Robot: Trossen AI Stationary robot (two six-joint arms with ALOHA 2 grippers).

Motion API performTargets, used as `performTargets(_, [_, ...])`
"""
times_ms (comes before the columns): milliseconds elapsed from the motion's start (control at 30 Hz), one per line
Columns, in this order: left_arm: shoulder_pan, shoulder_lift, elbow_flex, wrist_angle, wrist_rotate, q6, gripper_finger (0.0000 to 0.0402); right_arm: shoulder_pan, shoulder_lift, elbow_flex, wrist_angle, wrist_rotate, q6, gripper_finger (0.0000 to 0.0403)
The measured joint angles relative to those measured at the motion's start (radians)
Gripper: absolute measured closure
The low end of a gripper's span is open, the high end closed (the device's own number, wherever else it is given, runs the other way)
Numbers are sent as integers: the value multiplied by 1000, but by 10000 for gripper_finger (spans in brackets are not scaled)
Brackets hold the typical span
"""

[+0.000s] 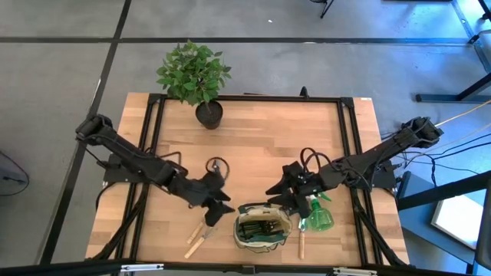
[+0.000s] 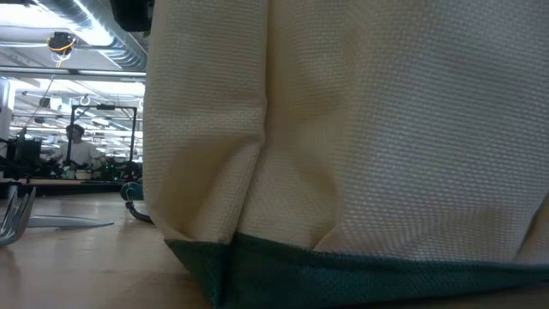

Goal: Pick & Place Garden tools in Gardening bag
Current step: Adjust the brown gardening bag on the table

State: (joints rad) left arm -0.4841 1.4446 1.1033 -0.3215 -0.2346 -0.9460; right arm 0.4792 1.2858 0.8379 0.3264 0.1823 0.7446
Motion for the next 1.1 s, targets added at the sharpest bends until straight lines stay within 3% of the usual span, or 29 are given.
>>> performTargets(233, [17, 174, 174, -166, 96, -6, 167, -15, 0, 0, -34, -34, 1, 226])
performTargets(400, [19, 230, 241, -204, 106, -31, 167, -20, 0, 0, -39, -66, 1, 226])
performTargets(933, [50, 322, 258, -237, 148, -50, 169, -20, 0, 0, -54, -66, 0, 226])
performTargets(1100, [57, 325, 258, -250, 161, -46, 219, -20, 0, 0, -54, -63, 0, 226])
